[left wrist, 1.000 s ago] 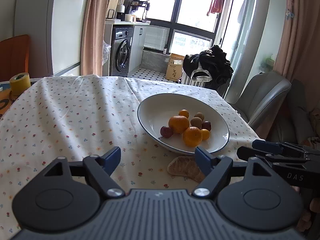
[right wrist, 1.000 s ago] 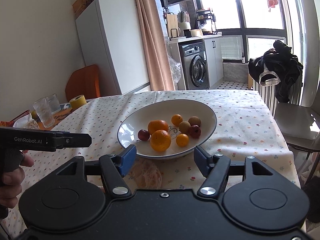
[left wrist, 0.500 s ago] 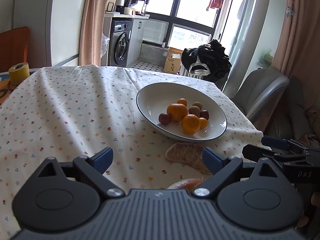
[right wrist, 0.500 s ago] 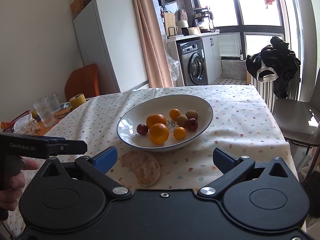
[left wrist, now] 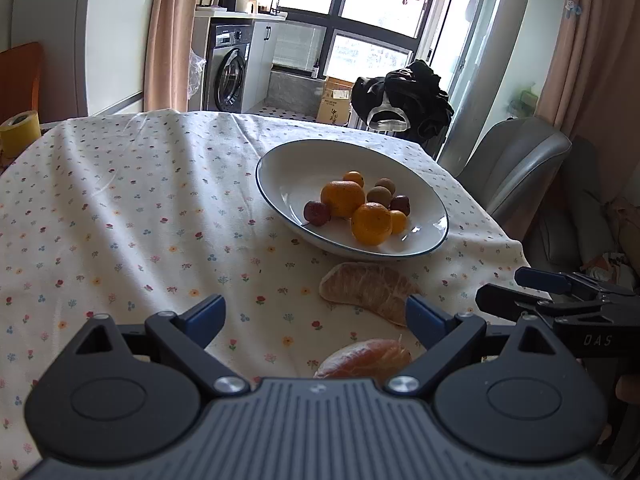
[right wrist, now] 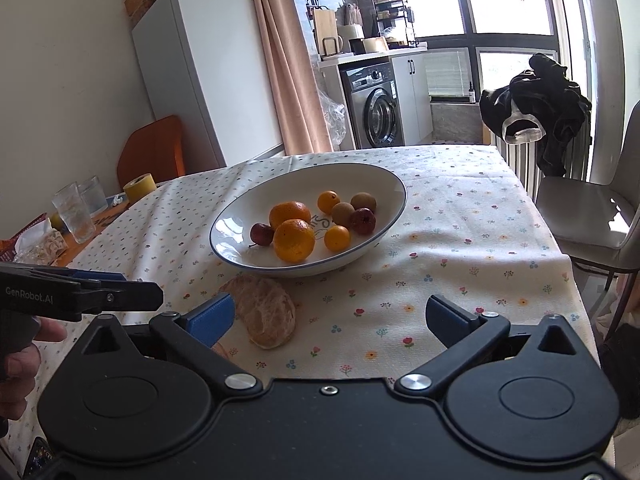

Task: Organize fruits
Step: 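Withdraw both open tools toward the two peeled mandarins, then grasp a peeled mandarin with the left tool while the right tool grasps the other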

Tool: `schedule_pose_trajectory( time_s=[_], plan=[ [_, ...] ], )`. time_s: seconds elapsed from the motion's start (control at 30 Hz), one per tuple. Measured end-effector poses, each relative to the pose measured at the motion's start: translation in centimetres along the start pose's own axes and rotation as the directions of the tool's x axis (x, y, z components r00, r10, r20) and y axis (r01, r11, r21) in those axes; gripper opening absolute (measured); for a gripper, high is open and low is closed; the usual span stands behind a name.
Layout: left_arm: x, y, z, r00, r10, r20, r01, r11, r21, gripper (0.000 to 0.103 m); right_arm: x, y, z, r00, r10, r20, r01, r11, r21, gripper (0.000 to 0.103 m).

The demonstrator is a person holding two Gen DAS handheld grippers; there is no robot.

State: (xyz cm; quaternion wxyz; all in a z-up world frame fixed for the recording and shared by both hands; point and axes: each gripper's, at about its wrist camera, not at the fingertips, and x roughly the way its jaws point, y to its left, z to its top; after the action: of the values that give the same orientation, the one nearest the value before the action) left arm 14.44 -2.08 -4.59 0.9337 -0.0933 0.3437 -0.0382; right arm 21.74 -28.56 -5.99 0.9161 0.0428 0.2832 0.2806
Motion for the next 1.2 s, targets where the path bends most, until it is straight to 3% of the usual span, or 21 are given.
schedule_pose_trajectory(
  time_s=[0.37, 0.7, 1.2],
  plan=[
    [1.7, 0.0, -0.2, 1.000, 0.000, -0.015, 0.000, 1.000, 0.001, 0.092, 1.3, -0.8, -0.7, 0.999, 0.020, -0.029, -0.019, 1.000, 0.022, 0.103],
    [3.6, -0.1, -0.5, 0.998, -0.003, -0.068, 0.002, 1.000, -0.008, 0.064, 2.4, -1.7, -1.3, 0.998, 0.035, -0.045, -0.033, 0.998, 0.044, 0.103],
    [2.8, -1.5, -1.3, 0.994, -0.045, -0.095, 0.047, 0.999, 0.017, 0.062, 3.2, -1.4, -1.2, 0.996, 0.075, -0.049, -0.074, 0.997, 0.031, 0.100]
  ],
)
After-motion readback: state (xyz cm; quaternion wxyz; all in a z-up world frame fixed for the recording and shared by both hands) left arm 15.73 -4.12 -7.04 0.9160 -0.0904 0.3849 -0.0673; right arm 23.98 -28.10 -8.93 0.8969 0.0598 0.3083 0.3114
